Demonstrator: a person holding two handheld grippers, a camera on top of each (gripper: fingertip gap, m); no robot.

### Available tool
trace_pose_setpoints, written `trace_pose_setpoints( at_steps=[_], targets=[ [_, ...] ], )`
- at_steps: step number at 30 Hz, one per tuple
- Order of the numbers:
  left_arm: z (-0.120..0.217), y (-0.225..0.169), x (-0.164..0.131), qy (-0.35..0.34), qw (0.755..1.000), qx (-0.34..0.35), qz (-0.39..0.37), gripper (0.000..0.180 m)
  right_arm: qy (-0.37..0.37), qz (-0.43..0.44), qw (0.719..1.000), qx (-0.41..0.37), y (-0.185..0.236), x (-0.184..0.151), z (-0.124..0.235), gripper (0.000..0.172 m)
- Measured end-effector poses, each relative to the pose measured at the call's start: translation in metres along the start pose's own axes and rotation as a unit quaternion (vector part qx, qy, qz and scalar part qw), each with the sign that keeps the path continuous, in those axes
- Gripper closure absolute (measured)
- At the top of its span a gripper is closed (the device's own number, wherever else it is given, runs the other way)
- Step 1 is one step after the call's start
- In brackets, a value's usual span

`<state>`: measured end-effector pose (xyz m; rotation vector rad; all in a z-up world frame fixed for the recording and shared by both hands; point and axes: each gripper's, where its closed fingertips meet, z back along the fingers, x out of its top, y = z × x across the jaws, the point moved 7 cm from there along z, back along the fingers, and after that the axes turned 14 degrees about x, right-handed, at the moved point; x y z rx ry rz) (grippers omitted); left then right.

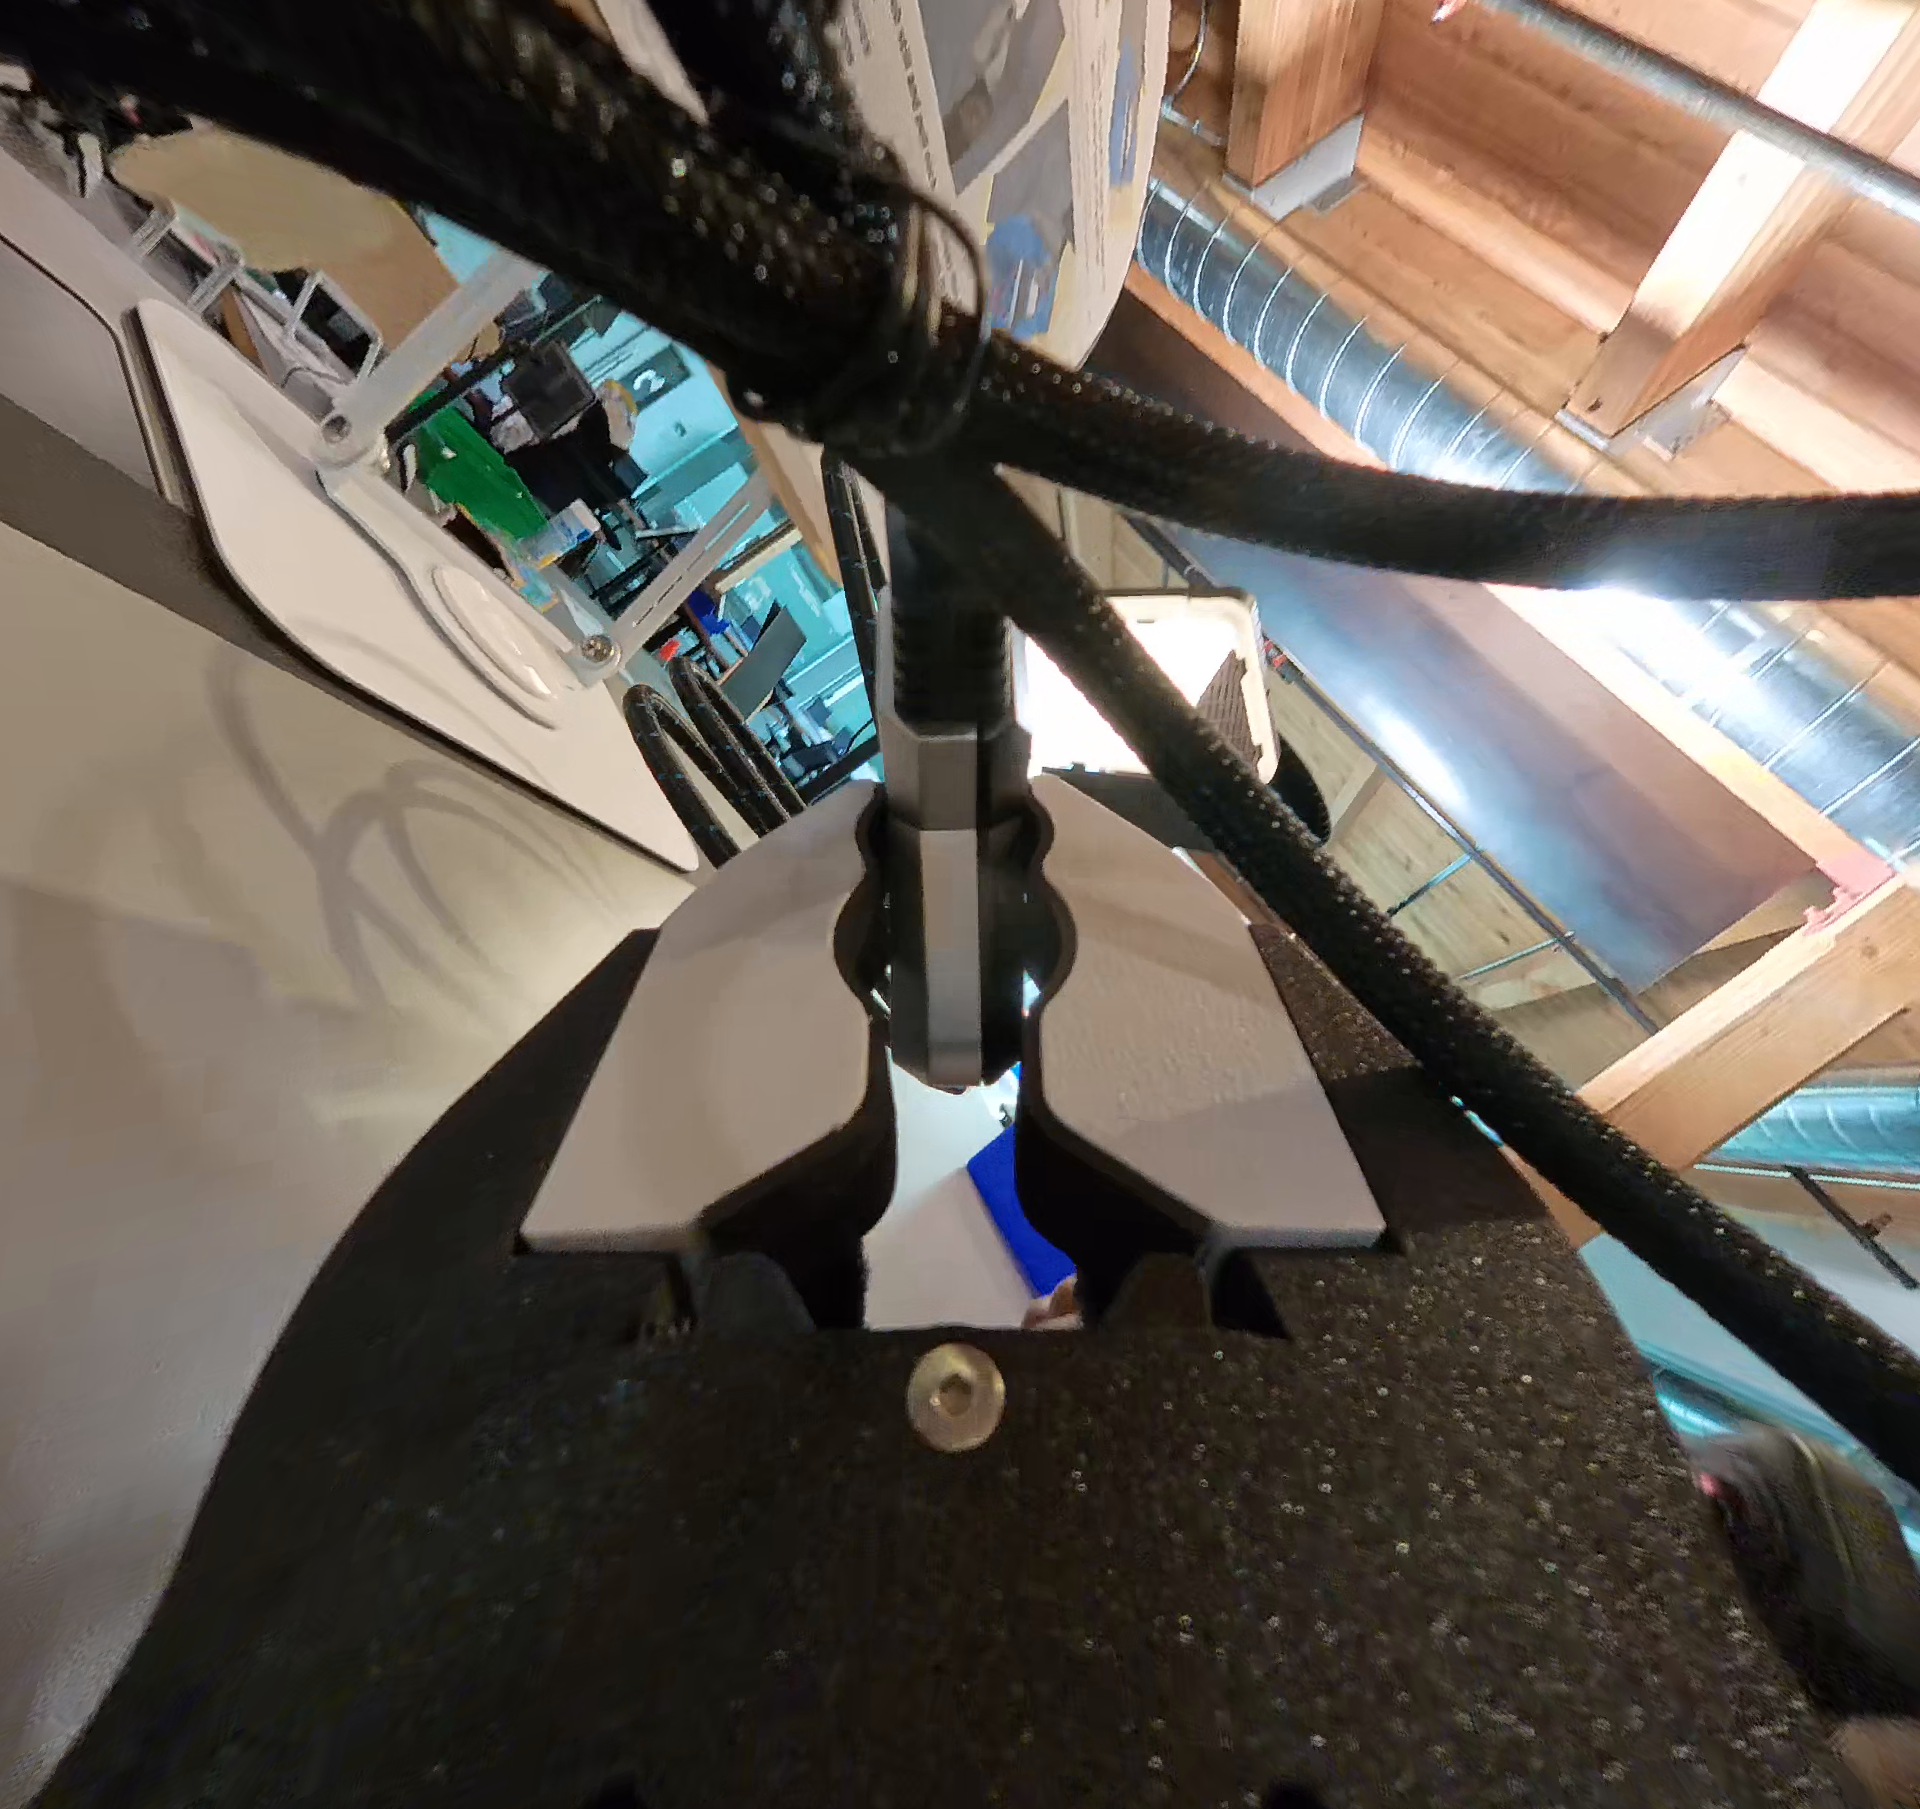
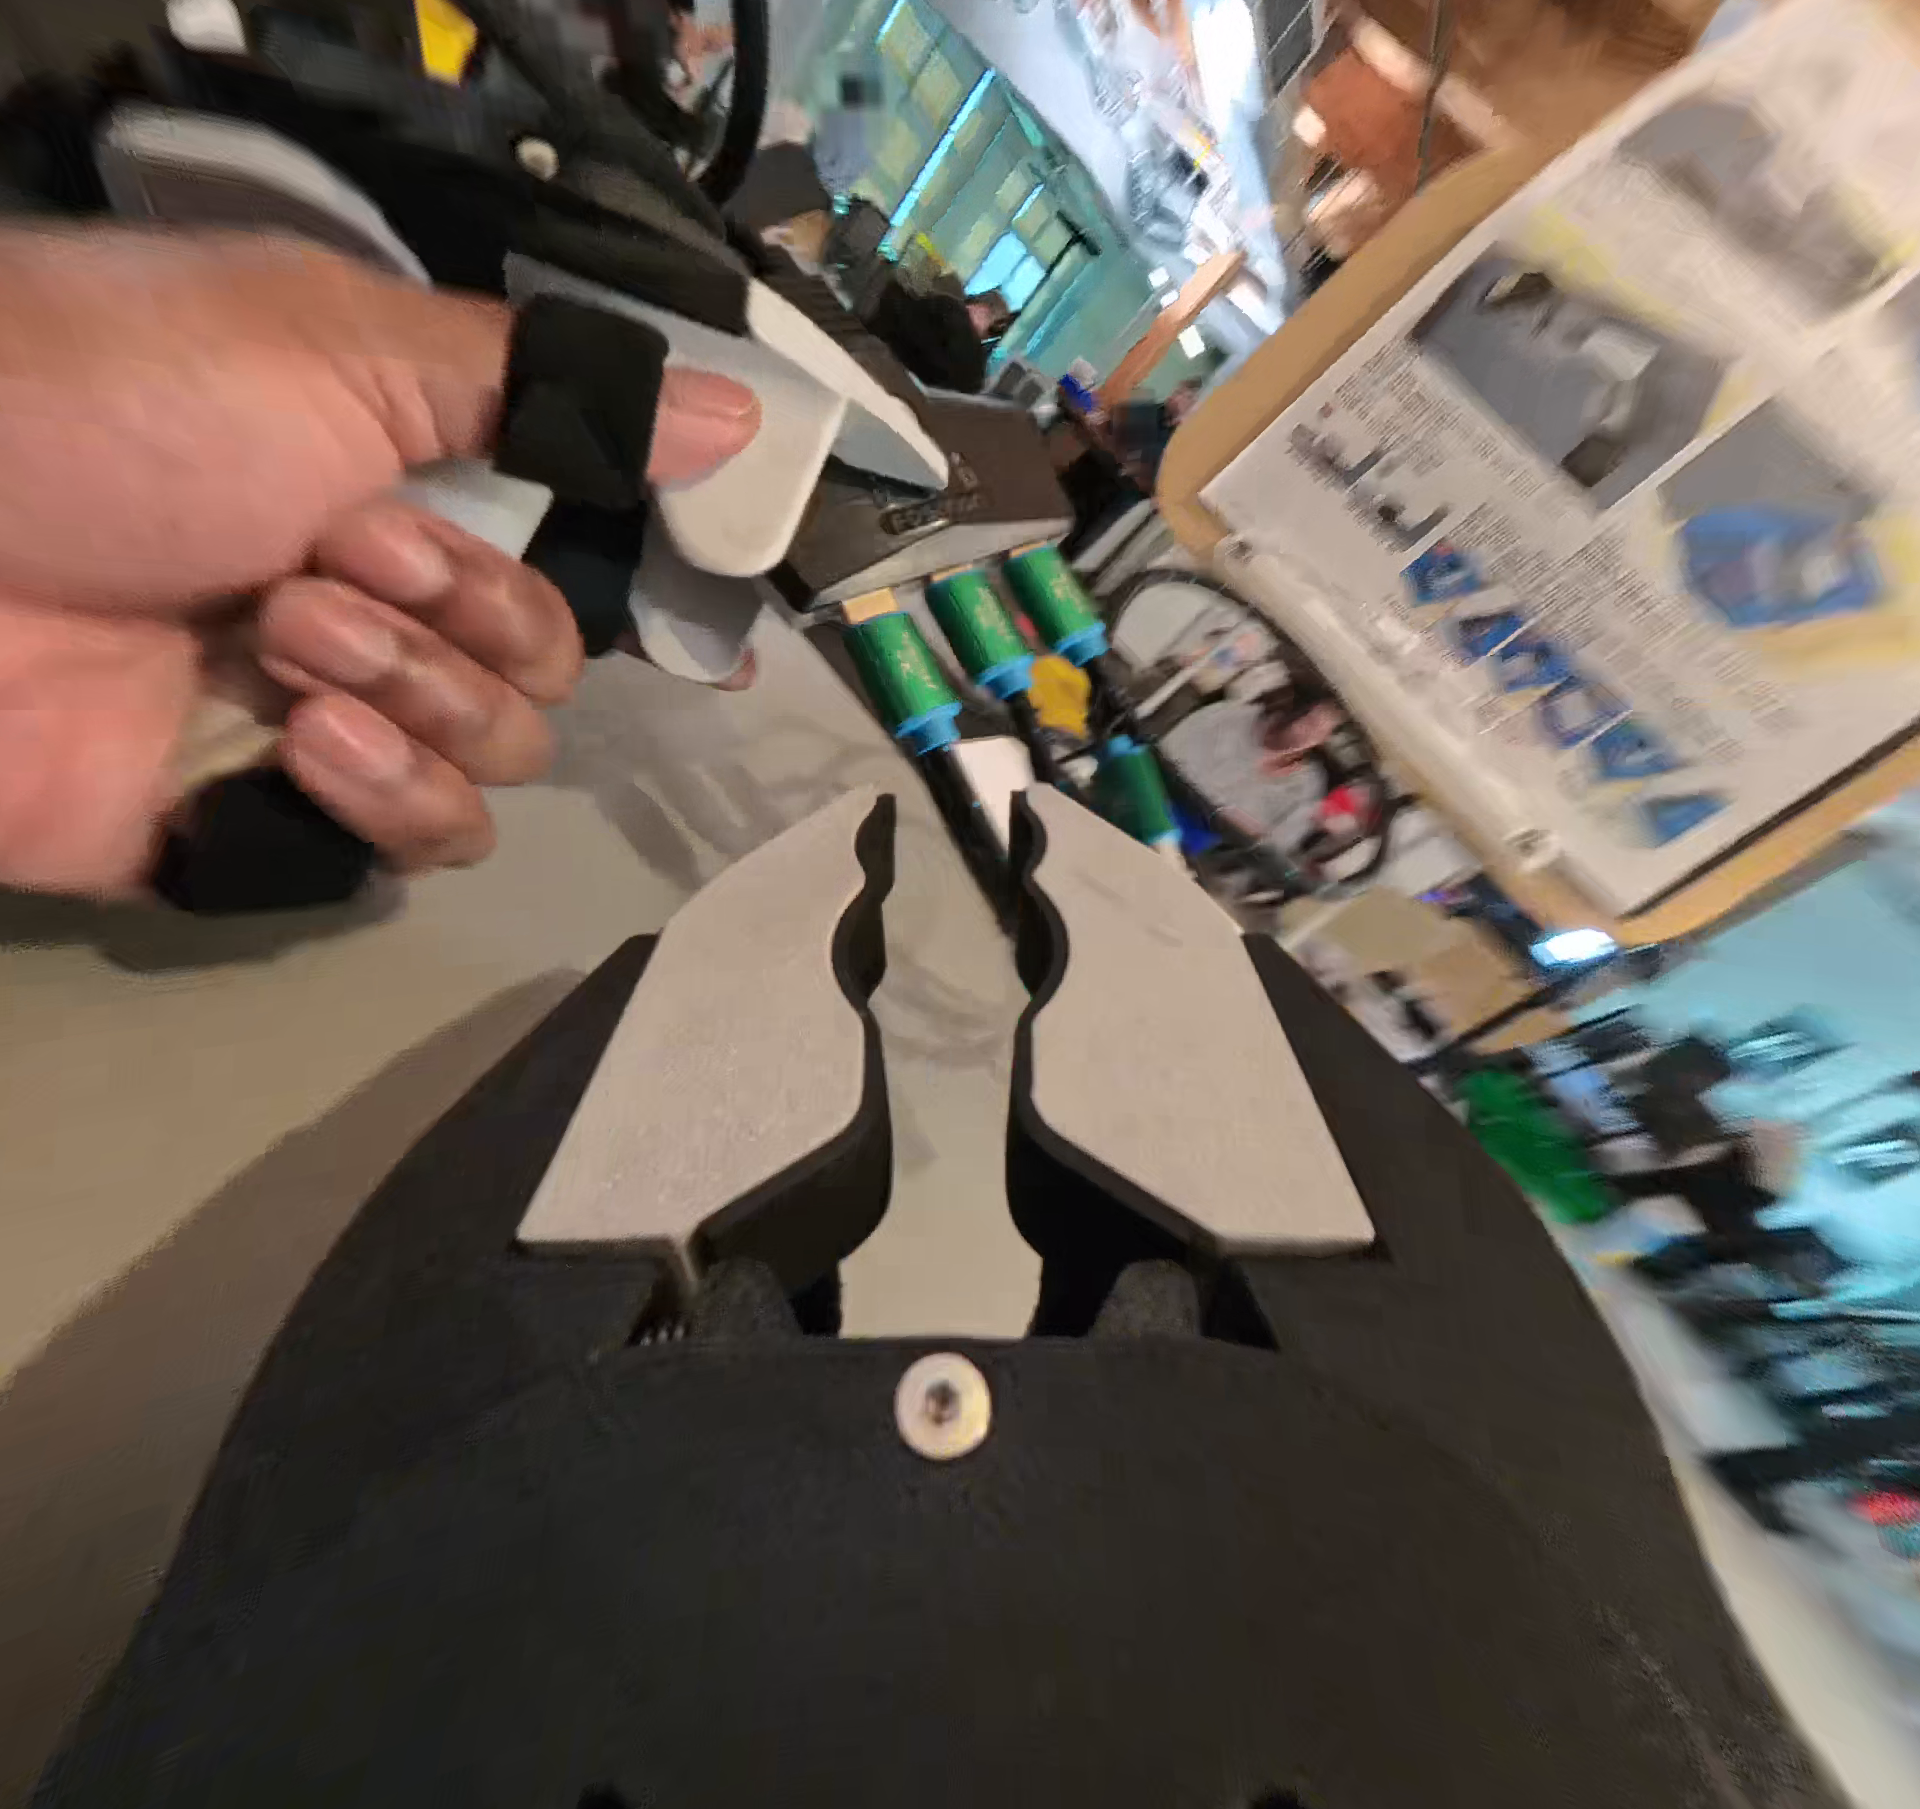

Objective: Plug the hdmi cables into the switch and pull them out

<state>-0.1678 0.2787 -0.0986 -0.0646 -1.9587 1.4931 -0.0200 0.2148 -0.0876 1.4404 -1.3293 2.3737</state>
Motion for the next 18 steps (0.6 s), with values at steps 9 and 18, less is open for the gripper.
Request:
trace_pose_setpoints(
  at_steps=[9,18],
  targets=[
    [-0.003,-0.006,-0.008,-0.034,0.995,-0.08,0.058,0.159,-0.131,-0.501,0.826,0.224,-0.007,-0.01,-0.014,0.148],
    [-0.012,-0.02,-0.023,0.005,0.994,-0.11,0.026,0.159,-0.23,-0.621,0.72,0.208,-0.03,-0.032,-0.009,0.152]
  ],
)
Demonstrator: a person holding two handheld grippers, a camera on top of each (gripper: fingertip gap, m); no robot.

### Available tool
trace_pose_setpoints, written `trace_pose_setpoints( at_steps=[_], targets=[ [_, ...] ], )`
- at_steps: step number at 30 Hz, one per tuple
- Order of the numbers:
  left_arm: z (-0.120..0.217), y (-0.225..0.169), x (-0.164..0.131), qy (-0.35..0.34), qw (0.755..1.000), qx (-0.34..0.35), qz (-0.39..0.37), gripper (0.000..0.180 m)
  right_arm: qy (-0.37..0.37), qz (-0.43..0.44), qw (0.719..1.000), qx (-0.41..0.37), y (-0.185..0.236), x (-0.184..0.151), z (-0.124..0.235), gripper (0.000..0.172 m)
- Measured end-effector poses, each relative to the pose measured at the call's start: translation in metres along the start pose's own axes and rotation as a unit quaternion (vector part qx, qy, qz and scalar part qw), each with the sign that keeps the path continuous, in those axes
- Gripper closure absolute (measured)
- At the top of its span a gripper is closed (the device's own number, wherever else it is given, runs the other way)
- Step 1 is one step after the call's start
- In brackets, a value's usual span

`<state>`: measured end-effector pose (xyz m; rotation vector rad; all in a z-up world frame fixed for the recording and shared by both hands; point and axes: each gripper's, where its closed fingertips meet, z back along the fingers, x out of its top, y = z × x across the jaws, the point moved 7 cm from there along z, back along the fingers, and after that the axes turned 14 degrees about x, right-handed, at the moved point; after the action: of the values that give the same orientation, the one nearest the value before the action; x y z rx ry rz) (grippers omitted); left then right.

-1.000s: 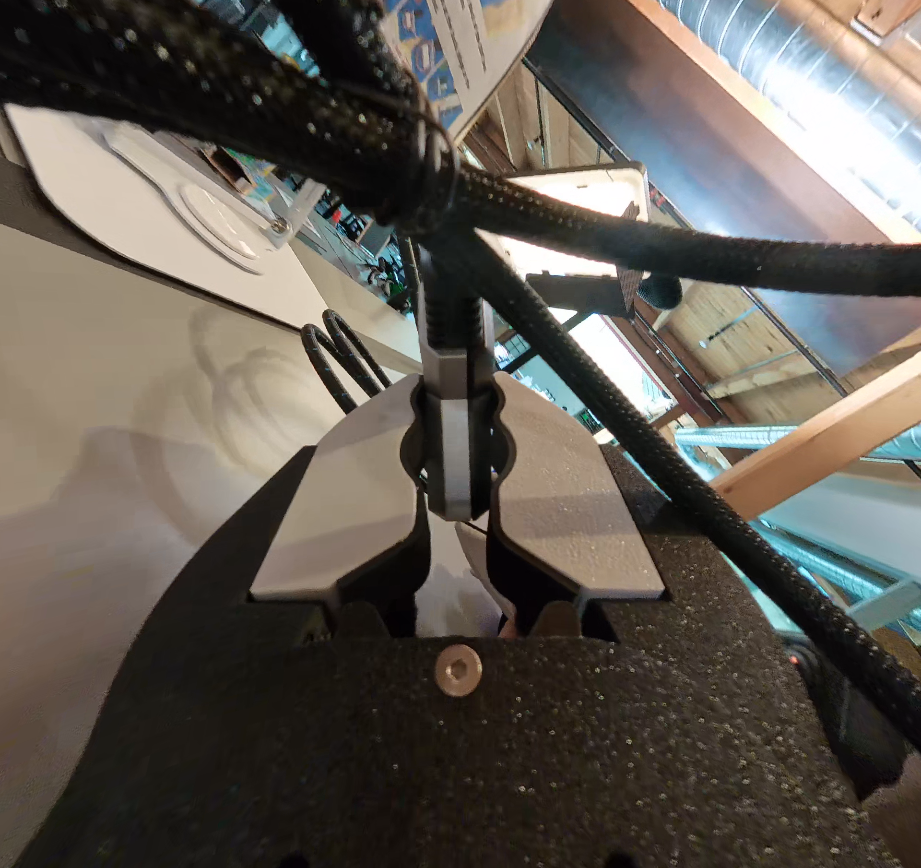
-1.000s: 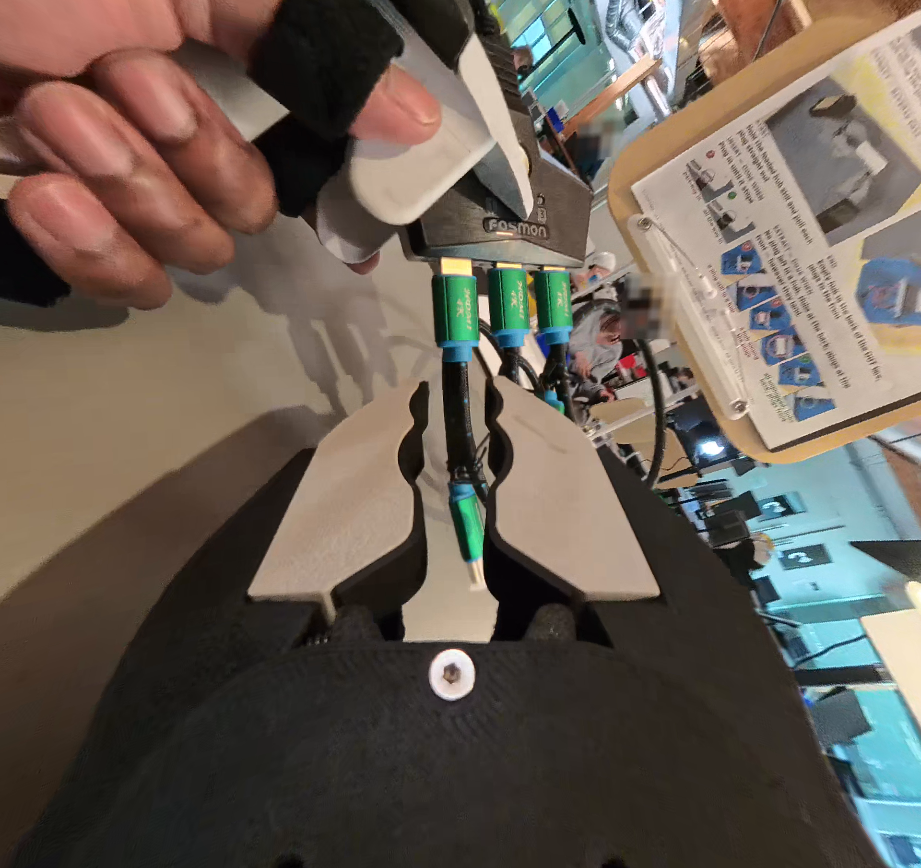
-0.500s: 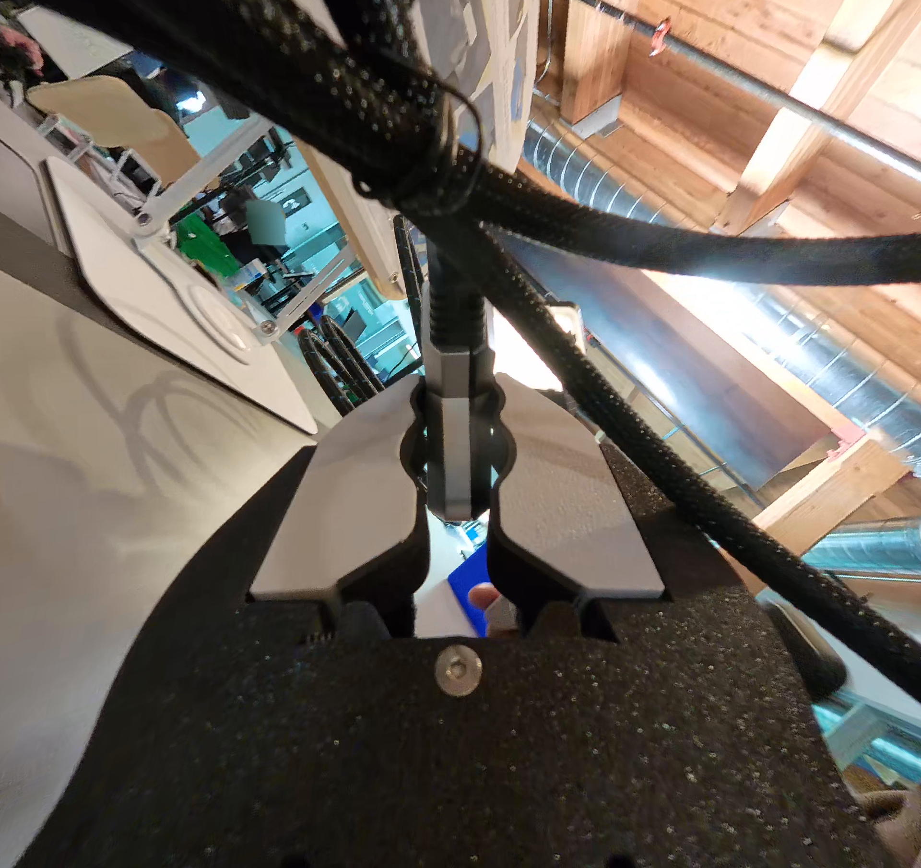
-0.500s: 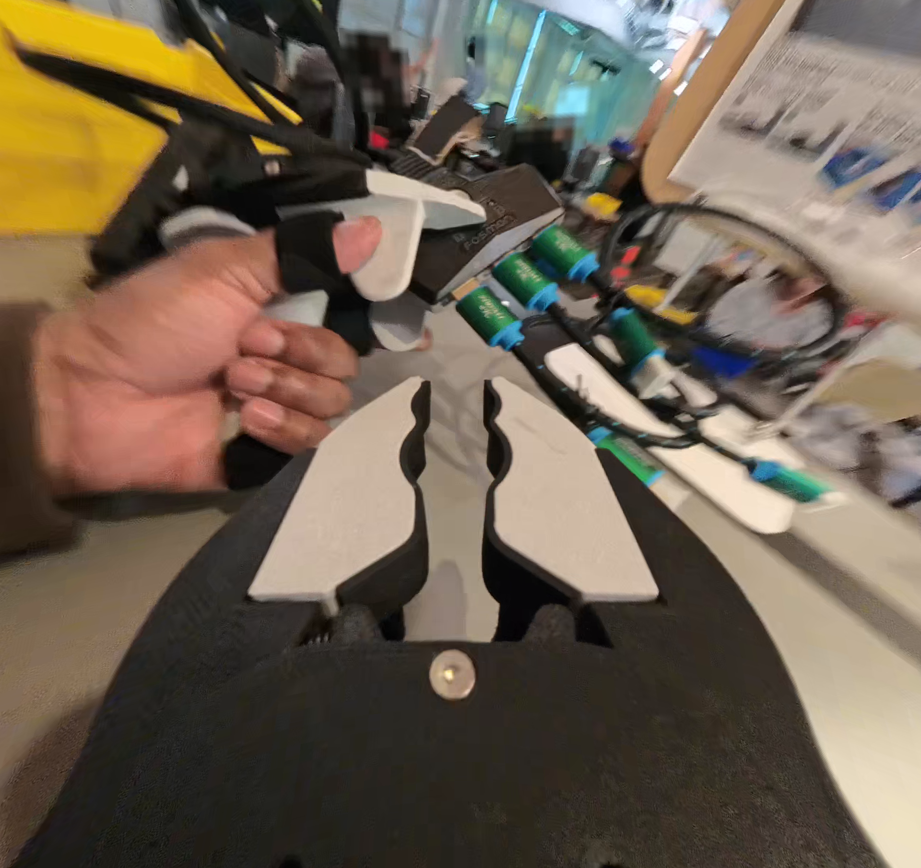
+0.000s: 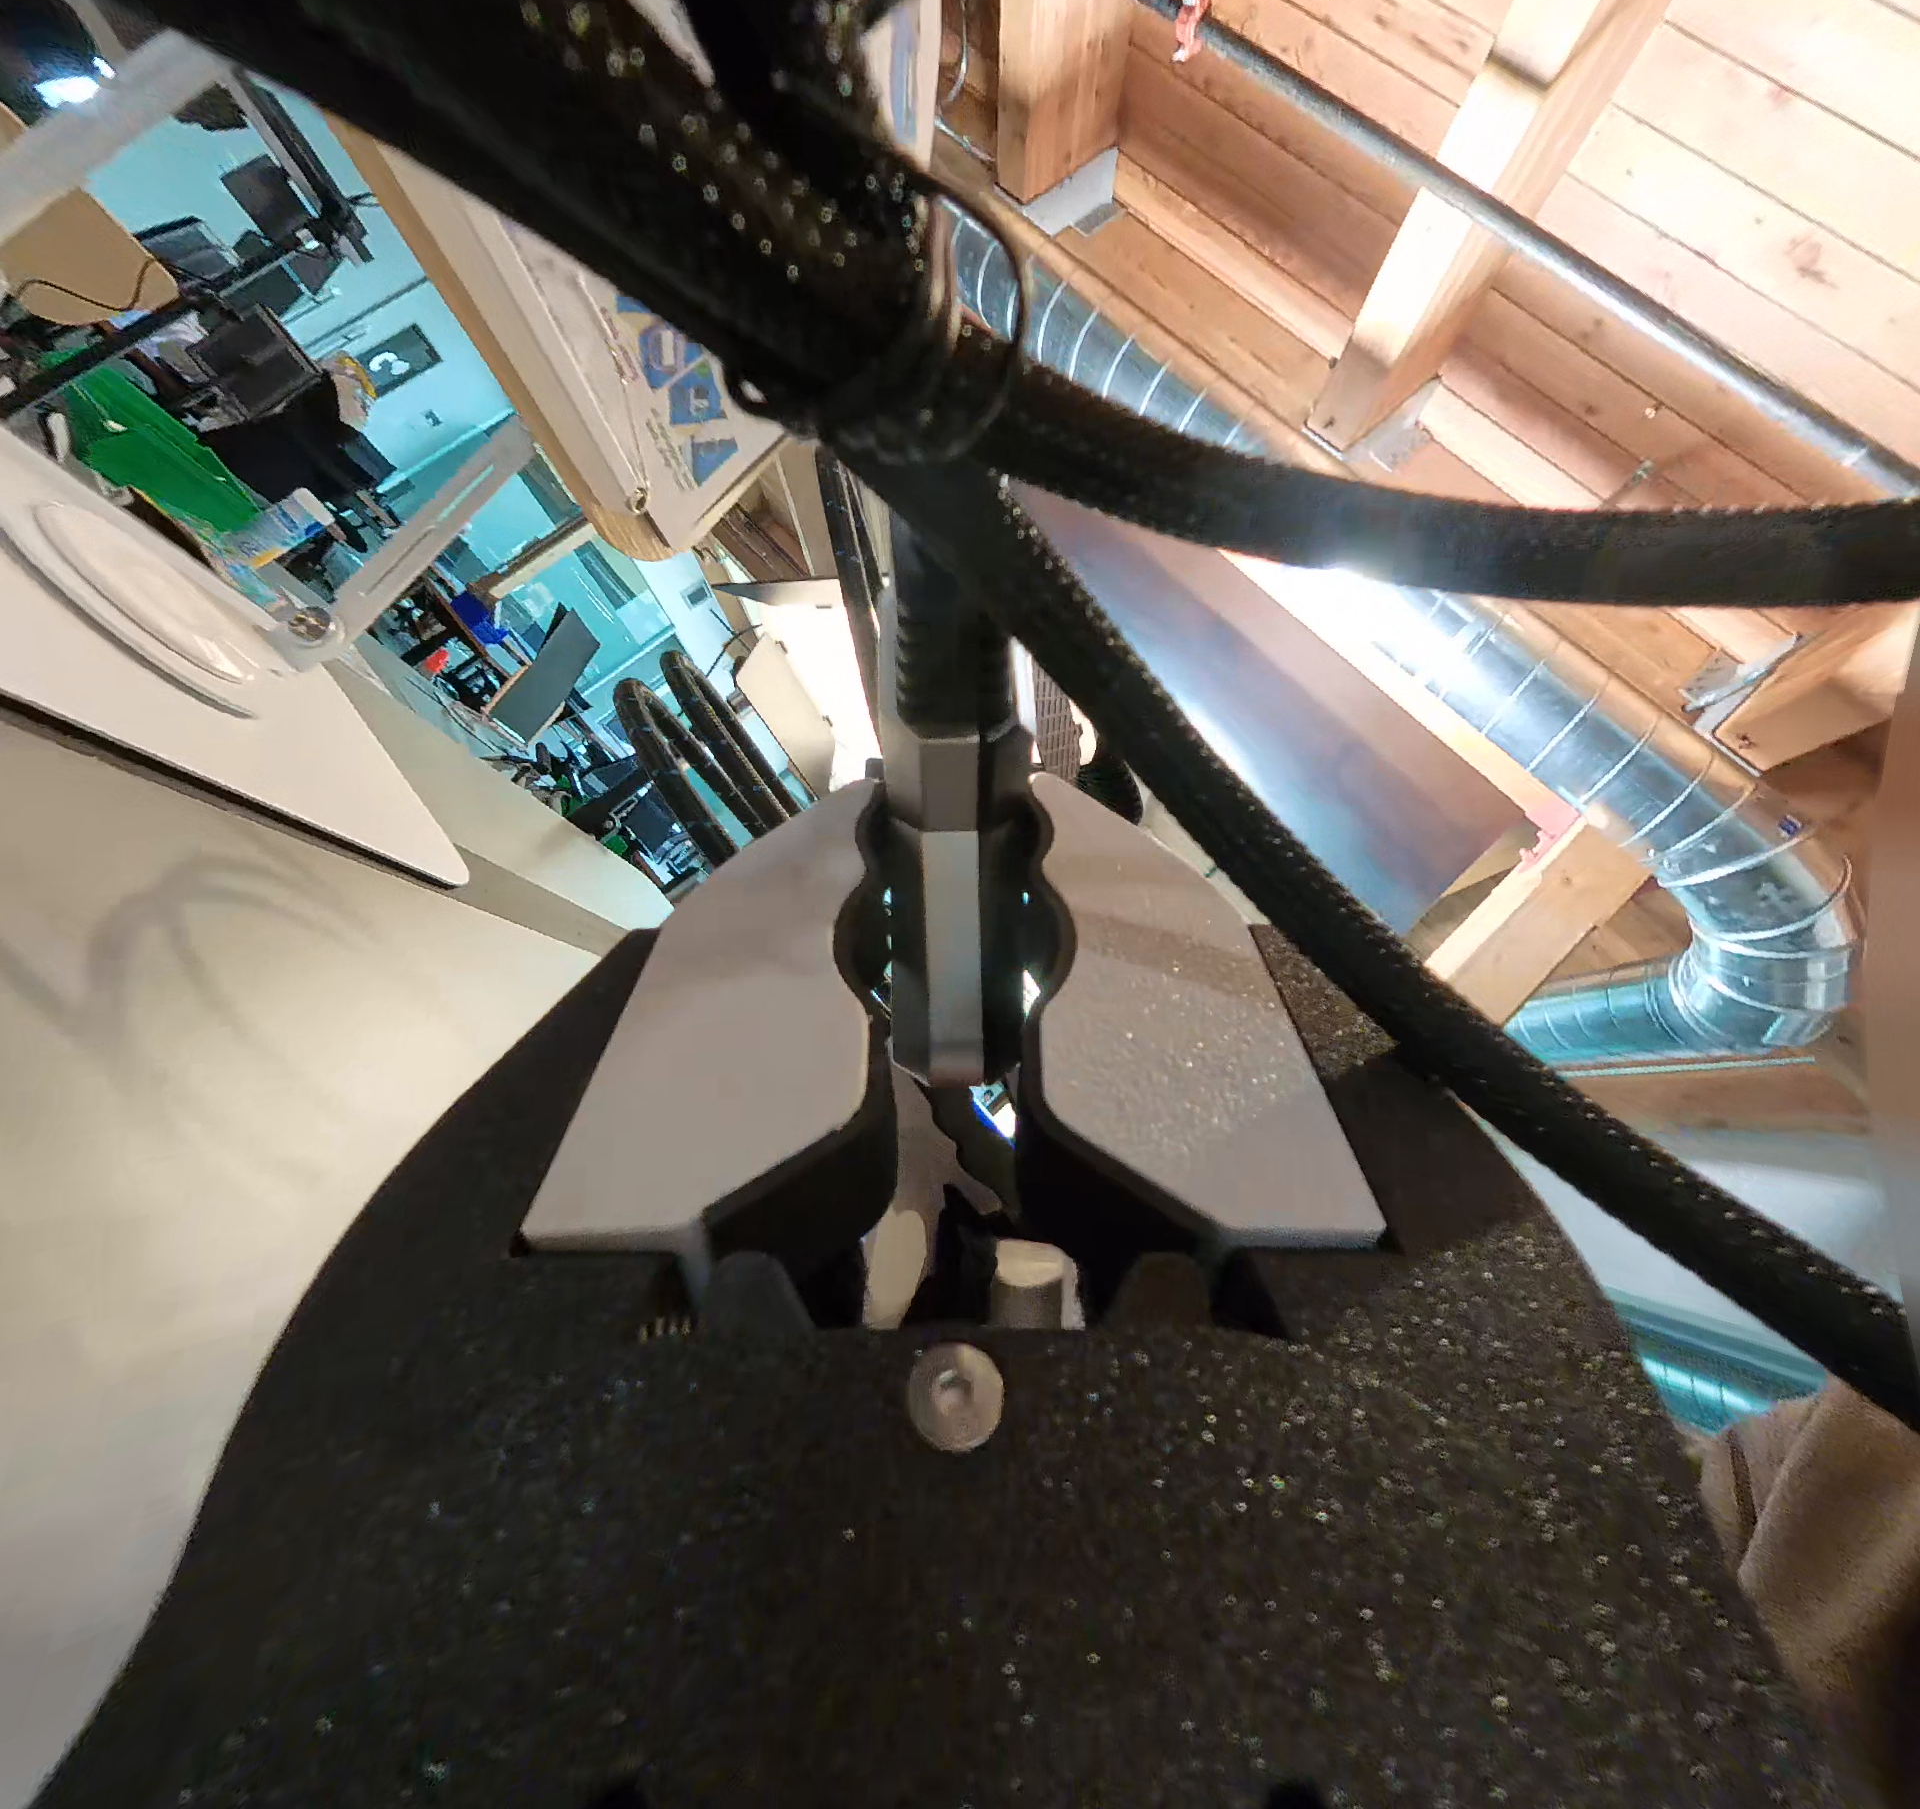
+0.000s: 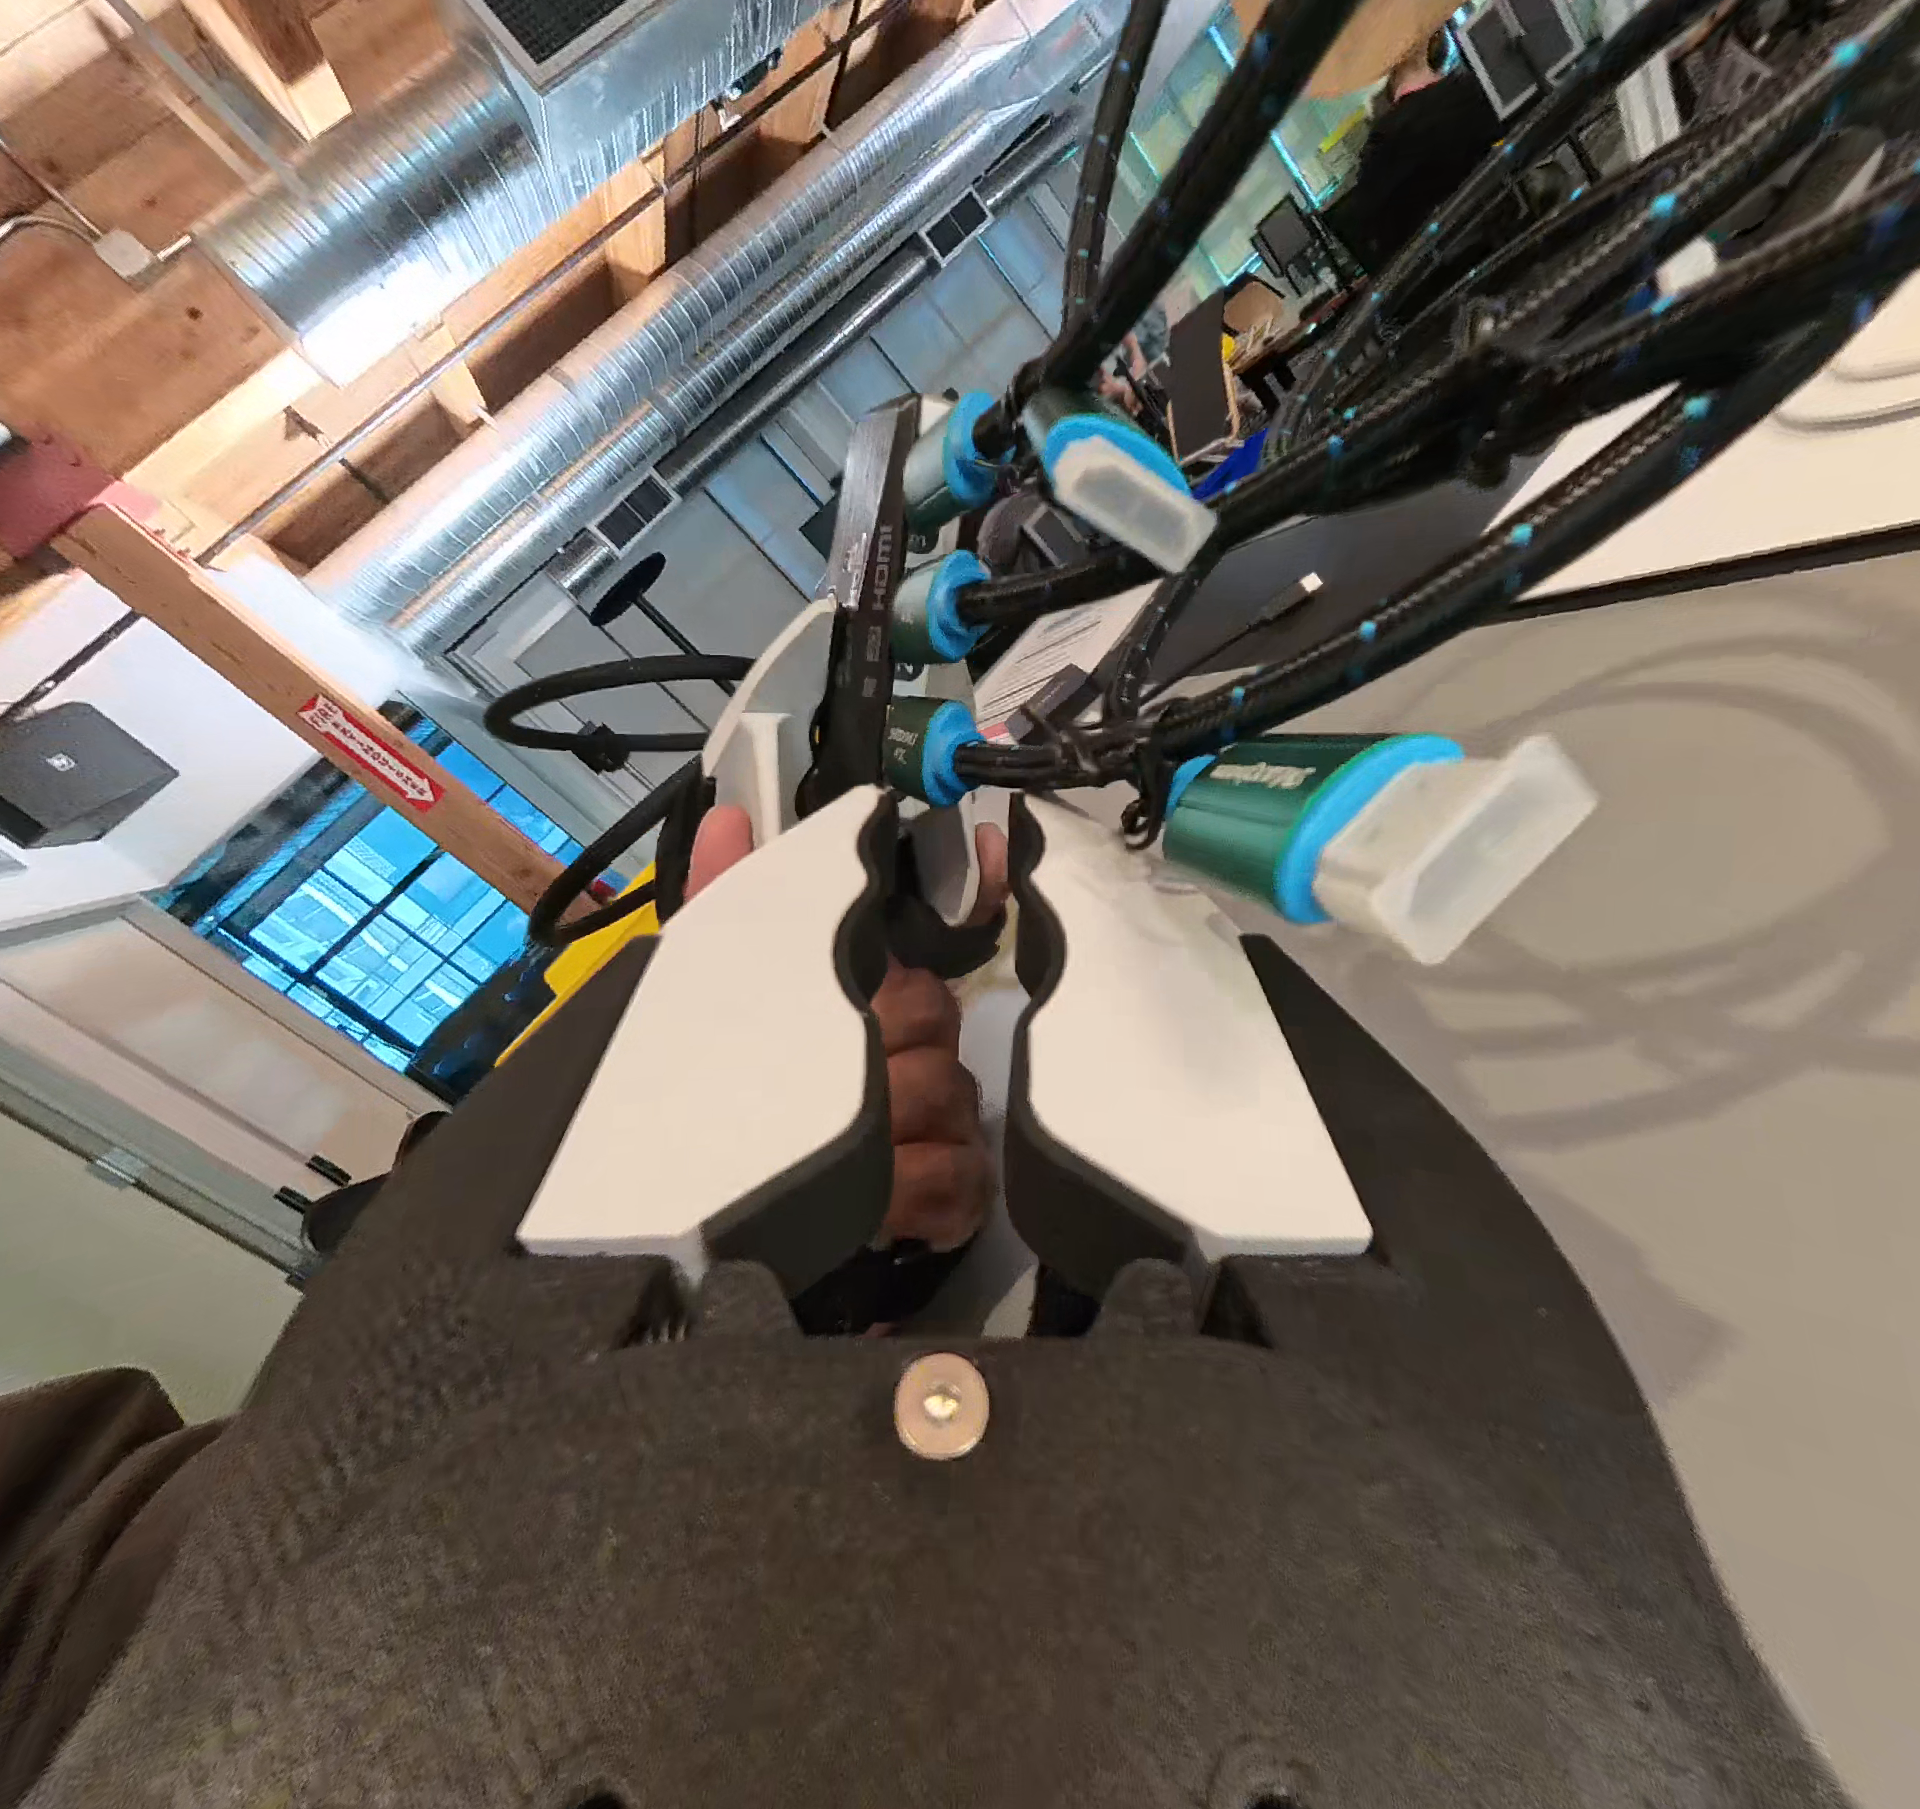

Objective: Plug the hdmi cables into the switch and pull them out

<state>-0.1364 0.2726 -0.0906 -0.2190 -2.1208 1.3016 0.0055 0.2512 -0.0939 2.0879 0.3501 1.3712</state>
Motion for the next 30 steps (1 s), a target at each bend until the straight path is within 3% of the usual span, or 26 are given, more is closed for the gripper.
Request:
trace_pose_setpoints(
  at_steps=[12,16,30],
  targets=[
    [-0.006,-0.008,-0.008,0.047,0.998,-0.007,-0.049,0.159,-0.054,-0.053,0.996,0.04,-0.007,0.009,0.011,0.157],
    [-0.008,-0.005,-0.01,0.07,0.997,-0.003,-0.033,0.163,-0.059,-0.073,0.994,0.053,-0.009,0.009,0.013,0.161],
    [-0.007,-0.002,-0.009,0.038,0.998,0.031,-0.031,0.158,-0.031,-0.103,0.993,0.044,-0.014,0.006,0.007,0.162]
  ],
)
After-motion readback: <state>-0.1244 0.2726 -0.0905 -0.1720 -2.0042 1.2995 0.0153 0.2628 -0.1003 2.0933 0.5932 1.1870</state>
